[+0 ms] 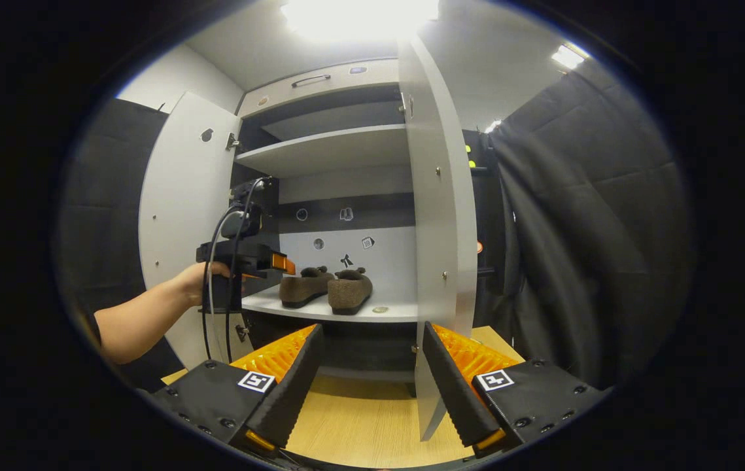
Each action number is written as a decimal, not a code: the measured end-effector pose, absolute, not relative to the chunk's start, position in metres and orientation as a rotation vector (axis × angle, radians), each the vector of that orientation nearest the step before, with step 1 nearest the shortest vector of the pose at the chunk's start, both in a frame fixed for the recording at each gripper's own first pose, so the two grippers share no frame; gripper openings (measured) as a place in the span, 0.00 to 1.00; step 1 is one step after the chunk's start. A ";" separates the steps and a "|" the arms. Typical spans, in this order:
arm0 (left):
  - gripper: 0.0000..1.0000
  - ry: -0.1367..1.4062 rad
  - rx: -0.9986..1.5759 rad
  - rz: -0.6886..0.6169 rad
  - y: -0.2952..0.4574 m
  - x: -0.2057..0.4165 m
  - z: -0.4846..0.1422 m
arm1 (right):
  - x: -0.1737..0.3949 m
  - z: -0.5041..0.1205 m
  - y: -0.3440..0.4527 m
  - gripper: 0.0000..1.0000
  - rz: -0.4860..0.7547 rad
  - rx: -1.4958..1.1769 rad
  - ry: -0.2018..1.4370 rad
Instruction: Grab one shoe with the right hand and put it into the shoe cabinet, grab the other shoe with the left hand and put it into the shoe cabinet; then close the right door with the right hand and the left door with the left hand.
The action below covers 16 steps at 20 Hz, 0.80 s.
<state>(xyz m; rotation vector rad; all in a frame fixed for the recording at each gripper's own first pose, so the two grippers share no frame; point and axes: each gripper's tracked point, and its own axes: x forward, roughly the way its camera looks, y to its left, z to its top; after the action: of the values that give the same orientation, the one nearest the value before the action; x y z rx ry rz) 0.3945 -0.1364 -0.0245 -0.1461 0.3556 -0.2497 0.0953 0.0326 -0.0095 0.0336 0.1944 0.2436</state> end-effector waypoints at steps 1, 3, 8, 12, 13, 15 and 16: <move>1.00 0.340 -0.141 -0.261 -0.135 0.380 -0.019 | 0.092 -0.006 0.033 0.92 0.244 0.031 0.189; 1.00 0.299 -0.119 -0.276 -0.128 0.348 -0.007 | 0.085 0.001 0.036 0.92 0.253 0.032 0.176; 1.00 0.235 -0.092 -0.318 -0.108 0.262 0.004 | 0.077 0.018 0.033 0.96 0.250 0.073 0.161; 1.00 0.236 -0.128 -0.380 -0.098 0.194 0.002 | 0.076 0.035 0.018 0.92 0.228 0.067 0.144; 1.00 0.236 -0.138 -0.388 -0.094 0.179 0.001 | 0.077 0.039 0.010 0.92 0.215 0.054 0.139; 1.00 0.234 -0.147 -0.387 -0.082 0.156 -0.001 | 0.079 0.051 -0.008 0.92 0.176 0.027 0.127; 1.00 0.240 -0.150 -0.379 -0.074 0.143 -0.002 | 0.081 0.057 -0.019 0.96 0.153 0.016 0.119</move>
<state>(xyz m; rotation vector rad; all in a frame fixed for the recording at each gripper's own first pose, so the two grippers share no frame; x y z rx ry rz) 0.1434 -0.0736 -0.0023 -0.1503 0.2396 -0.3786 0.0806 -0.0194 0.0567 0.0158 0.1193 0.1528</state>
